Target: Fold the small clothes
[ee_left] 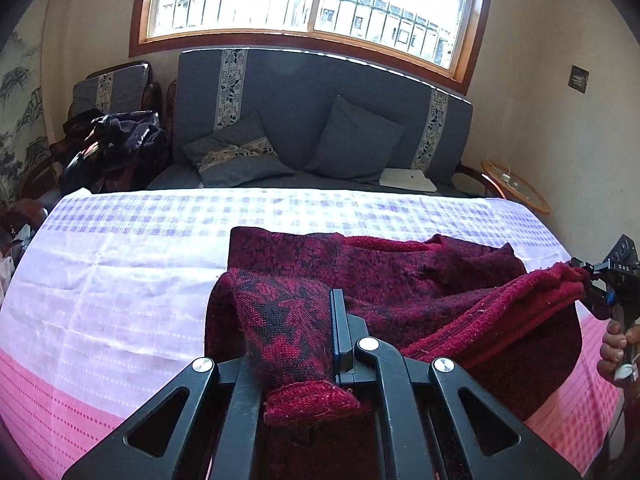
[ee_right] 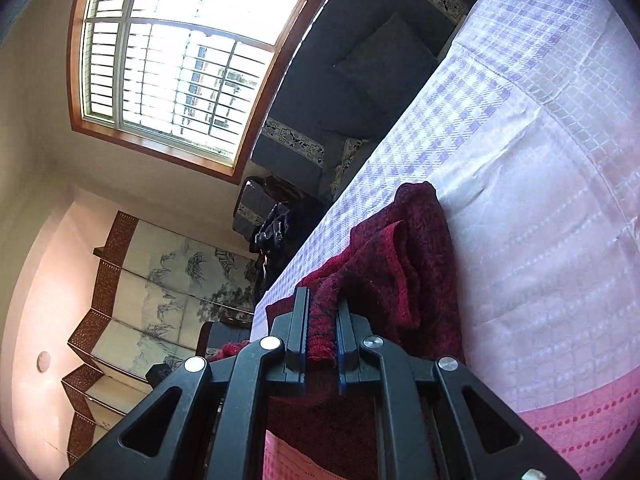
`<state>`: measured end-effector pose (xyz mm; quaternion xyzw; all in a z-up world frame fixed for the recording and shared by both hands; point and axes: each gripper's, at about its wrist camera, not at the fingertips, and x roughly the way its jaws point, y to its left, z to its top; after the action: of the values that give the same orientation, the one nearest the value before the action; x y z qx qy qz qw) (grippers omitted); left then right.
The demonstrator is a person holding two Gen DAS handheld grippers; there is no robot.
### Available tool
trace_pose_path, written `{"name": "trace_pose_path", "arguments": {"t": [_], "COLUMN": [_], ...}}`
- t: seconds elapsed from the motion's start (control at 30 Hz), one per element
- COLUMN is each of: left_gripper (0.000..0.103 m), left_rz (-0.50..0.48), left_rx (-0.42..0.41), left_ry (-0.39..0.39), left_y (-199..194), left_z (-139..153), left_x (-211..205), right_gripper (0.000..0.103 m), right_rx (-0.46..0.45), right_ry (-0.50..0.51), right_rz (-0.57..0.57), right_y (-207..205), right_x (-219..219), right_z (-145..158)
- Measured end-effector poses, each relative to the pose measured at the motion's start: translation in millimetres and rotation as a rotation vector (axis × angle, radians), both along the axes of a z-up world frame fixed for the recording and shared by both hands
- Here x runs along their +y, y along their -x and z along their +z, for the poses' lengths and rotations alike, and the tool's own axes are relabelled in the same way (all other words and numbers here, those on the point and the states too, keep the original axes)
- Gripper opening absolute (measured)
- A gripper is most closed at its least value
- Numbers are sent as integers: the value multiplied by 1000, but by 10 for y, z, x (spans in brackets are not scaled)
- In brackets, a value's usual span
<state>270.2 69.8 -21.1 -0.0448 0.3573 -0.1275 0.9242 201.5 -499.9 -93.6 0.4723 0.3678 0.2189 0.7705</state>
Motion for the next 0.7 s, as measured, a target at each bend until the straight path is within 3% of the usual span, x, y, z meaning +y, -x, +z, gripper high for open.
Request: {"name": "trace_pose_path", "arguments": {"t": [0.17,0.43,0.6,0.7], "left_gripper": [8,11,13,16], "left_rz": [16,8,21,17], "left_rx": [45,62,107,130], "left_ry": [7,108,206,293], "left_y": [-344,-695,-854,-891], "left_z": [-151,-301,-372,-364], "left_x": [-8,99,206,270], "right_gripper": [11,12,14,20], "right_rx": [37,71,72,84], "right_ry": [-16,-39,29,-52], "right_rz": [-26,-63,-79,-102], "right_y": [-234,-493,-594,-611], "right_x": [-25,-1,48,12], "right_z": [-181,-408,-439,-515]}}
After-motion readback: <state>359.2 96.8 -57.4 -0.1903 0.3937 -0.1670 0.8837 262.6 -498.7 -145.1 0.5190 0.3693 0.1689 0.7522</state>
